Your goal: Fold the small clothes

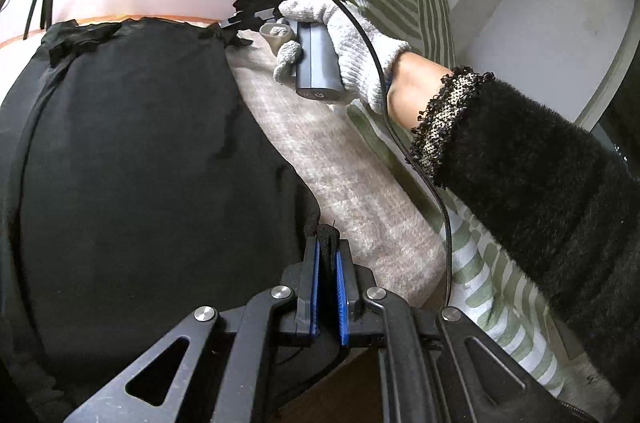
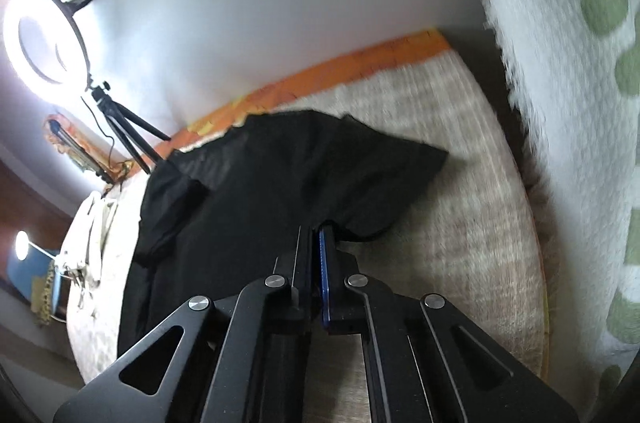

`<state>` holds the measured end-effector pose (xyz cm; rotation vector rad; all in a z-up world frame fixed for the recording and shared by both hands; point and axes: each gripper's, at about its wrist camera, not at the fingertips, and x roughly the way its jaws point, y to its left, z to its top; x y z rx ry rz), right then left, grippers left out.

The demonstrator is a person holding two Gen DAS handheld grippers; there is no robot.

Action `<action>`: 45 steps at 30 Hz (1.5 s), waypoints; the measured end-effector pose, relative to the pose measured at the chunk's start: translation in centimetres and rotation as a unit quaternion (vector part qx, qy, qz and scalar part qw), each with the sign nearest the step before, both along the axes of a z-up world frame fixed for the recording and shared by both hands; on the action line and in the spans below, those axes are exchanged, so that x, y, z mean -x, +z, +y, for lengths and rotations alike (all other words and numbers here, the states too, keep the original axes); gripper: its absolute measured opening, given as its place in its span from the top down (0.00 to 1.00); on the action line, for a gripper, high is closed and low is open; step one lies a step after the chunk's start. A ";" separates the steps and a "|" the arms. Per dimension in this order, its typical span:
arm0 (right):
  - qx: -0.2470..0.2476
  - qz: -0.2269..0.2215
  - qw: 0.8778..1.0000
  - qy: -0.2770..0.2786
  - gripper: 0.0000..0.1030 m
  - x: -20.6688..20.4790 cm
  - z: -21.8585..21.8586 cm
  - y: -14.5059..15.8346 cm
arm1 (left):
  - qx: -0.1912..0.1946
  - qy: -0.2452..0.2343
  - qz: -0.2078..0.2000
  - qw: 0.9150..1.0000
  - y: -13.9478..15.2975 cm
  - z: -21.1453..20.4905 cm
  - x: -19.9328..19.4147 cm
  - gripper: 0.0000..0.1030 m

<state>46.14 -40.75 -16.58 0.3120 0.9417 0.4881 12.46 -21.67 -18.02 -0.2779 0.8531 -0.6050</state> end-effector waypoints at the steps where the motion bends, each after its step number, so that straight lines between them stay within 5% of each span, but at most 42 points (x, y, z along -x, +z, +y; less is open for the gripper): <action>1: 0.003 -0.001 1.000 0.000 0.98 -0.1 0.3 0.3 | 0.002 0.003 -0.002 1.000 0.2 0.3 0.2 0.96; 12: 0.083 -0.050 0.993 0.069 0.98 1.0 9.3 4.5 | 0.023 0.039 -0.001 0.999 1.3 6.2 1.9 0.96; 23: 0.136 -0.033 0.980 0.139 0.98 1.0 19.3 1.1 | 0.002 0.085 0.035 0.996 -0.3 11.6 1.8 0.95; 25: 0.139 -0.018 0.979 0.146 0.96 0.8 20.1 0.3 | -0.010 0.087 0.035 0.996 -0.1 12.1 1.8 0.81; 28: 0.118 0.011 0.980 0.161 0.87 0.7 19.8 0.4 | -0.018 0.087 0.026 0.996 0.4 13.3 2.5 0.75; 31: 0.039 -0.008 0.986 0.164 0.71 1.7 16.5 3.2 | -0.035 0.089 0.011 0.995 1.3 14.8 3.1 0.72; 34: 0.019 -0.031 0.994 0.106 0.61 1.4 12.2 4.6 | -0.046 0.098 0.000 0.994 1.6 16.4 3.2 0.71; 39: 0.026 0.019 0.999 -0.002 0.56 -1.2 6.9 1.7 | -0.038 0.117 0.004 0.992 1.7 18.5 2.8 0.70; 45: 0.030 0.045 0.999 0.004 0.57 -2.8 8.5 -1.5 | -0.045 0.127 0.002 0.991 1.7 19.0 3.0 0.70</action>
